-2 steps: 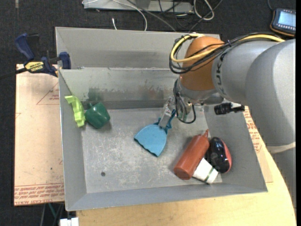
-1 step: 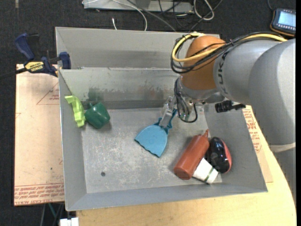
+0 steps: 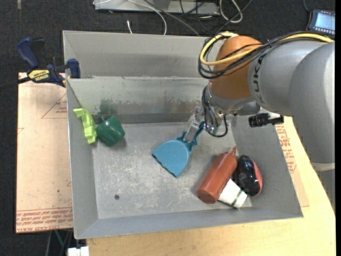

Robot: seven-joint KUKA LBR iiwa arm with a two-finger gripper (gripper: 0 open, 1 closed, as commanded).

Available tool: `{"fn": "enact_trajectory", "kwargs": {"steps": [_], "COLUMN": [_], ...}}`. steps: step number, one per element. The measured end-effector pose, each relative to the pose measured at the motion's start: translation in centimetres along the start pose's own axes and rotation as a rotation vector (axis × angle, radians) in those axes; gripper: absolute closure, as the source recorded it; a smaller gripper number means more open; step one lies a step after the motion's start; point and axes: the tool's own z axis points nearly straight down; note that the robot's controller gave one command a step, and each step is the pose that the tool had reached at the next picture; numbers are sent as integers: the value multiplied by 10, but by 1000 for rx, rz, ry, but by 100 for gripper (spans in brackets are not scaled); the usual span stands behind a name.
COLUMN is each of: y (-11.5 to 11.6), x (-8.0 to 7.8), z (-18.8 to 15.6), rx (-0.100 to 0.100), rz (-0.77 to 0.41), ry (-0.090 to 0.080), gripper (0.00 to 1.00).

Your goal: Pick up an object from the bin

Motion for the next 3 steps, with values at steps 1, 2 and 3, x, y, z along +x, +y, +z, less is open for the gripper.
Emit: {"fn": "enact_trajectory", "kwargs": {"steps": [1,2,3], "y": [-4,7,8], "x": [-3,20,19], "z": [3,22,23], "rx": [0,-1,1], "rz": [-50,-320,-326], "ry": [0,-15,-13], "gripper": [100,100,100]}}
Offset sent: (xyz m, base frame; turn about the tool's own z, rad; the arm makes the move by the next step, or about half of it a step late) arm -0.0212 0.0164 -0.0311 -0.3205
